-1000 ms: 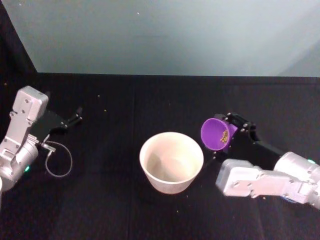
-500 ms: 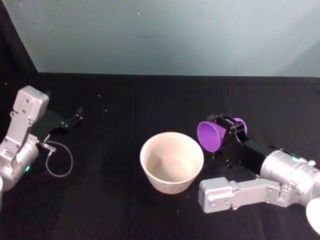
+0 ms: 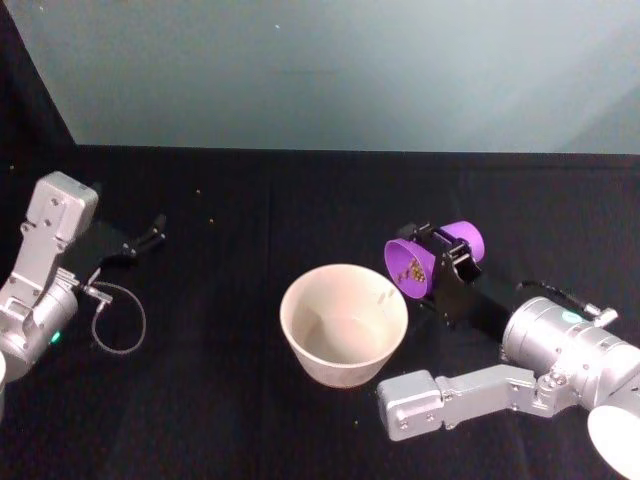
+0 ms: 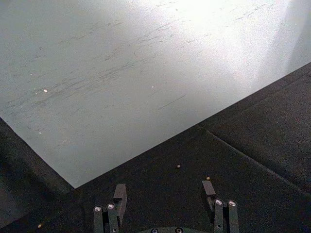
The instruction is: Pick up the cup and pour the mung beans from the cup into the bowl.
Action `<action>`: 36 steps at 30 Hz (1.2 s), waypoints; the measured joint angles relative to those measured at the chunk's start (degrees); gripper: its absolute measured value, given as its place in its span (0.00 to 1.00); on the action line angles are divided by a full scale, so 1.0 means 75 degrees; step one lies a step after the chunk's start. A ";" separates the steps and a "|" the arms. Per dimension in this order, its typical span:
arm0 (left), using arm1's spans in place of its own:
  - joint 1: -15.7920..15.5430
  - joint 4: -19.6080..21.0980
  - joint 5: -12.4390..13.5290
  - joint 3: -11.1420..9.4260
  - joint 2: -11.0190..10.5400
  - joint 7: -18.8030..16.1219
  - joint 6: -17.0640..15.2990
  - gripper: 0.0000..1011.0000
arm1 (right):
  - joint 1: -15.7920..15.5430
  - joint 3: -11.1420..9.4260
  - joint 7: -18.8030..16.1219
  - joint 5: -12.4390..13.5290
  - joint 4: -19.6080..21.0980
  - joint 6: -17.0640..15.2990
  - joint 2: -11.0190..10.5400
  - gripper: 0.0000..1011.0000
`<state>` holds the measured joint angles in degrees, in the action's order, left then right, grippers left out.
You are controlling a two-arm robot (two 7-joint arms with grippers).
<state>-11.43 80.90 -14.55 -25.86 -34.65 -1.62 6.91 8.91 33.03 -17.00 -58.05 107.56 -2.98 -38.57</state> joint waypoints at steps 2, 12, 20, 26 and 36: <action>0.0000 0.0000 0.0000 0.0001 0.0000 0.0000 0.0000 1.00 | 0.0028 0.0037 0.0000 -0.0070 -0.0004 -0.0003 0.0010 0.73; 0.0000 0.0000 0.0000 0.0000 0.0001 0.0000 0.0000 1.00 | 0.0225 0.0355 0.0003 -0.0655 -0.0005 -0.0081 0.0040 0.73; 0.0000 0.0000 0.0000 0.0000 0.0001 0.0000 0.0000 1.00 | 0.0279 0.0529 0.0014 -0.0935 -0.0028 -0.0131 0.0036 0.73; 0.0000 0.0000 0.0000 0.0000 0.0000 0.0000 0.0000 1.00 | 0.0288 0.0628 0.0045 -0.1143 -0.0041 -0.0191 -0.0001 0.73; 0.0000 0.0000 0.0000 0.0000 0.0001 0.0000 0.0000 1.00 | 0.0354 0.0850 0.0126 -0.1575 -0.0089 -0.0240 -0.0059 0.73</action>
<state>-11.43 80.90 -14.55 -25.86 -34.65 -1.62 6.91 11.56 39.41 -16.06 -69.86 106.89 -4.78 -39.01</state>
